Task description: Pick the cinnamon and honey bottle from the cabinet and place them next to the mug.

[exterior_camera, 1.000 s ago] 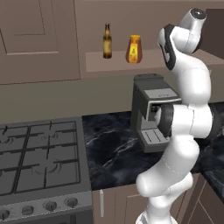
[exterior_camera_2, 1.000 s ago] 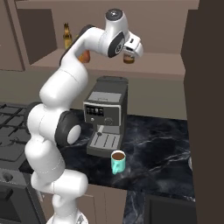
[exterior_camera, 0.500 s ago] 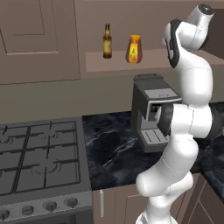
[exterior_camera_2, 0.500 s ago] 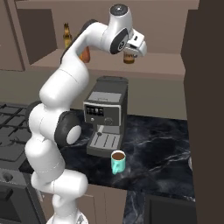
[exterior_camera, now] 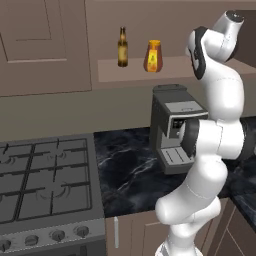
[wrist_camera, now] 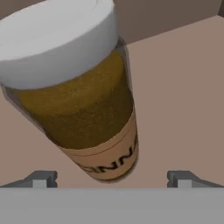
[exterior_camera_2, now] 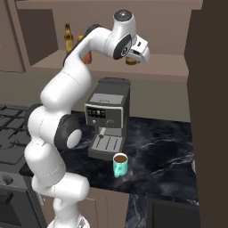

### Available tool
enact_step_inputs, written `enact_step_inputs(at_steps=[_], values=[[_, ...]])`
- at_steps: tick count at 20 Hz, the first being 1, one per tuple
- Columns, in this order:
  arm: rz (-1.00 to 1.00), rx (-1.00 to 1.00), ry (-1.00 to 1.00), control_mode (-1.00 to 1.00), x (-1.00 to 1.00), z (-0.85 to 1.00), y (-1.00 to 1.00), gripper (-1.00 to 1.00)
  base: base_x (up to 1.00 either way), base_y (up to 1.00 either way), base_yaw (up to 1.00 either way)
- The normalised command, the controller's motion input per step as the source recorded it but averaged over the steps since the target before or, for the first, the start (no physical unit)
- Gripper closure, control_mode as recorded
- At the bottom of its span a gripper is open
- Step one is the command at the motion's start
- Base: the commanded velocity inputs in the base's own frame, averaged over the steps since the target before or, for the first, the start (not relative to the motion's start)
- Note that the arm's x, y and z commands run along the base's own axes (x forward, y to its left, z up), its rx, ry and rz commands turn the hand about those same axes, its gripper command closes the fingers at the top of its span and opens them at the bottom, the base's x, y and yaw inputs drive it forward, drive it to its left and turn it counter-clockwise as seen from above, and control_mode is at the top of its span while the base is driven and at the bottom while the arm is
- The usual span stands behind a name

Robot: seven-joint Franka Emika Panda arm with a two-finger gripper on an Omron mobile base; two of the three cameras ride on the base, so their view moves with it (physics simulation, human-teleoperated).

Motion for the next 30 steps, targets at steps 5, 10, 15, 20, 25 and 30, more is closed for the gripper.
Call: enact_step_inputs(at_steps=[5,10,15,20,25,30], values=[[0.00,0.00,0.00,-1.00,0.00,-0.04,0.00,-1.00,0.00,0.00,0.00],[0.00,0.00,-0.09,-1.00,0.00,0.00,0.00,-1.00,0.00,0.00,0.00],[0.00,0.00,-0.16,-1.00,0.00,0.00,0.00,-1.00,0.00,0.00,0.00],[0.00,0.00,-0.06,-1.00,0.00,0.00,0.00,-1.00,0.00,0.00,0.00],[0.00,0.00,0.00,-1.00,0.01,0.00,0.00,-1.00,0.00,0.00,0.00],[0.00,0.00,0.00,-1.00,0.04,0.03,0.00,-1.00,0.00,0.00,0.00]])
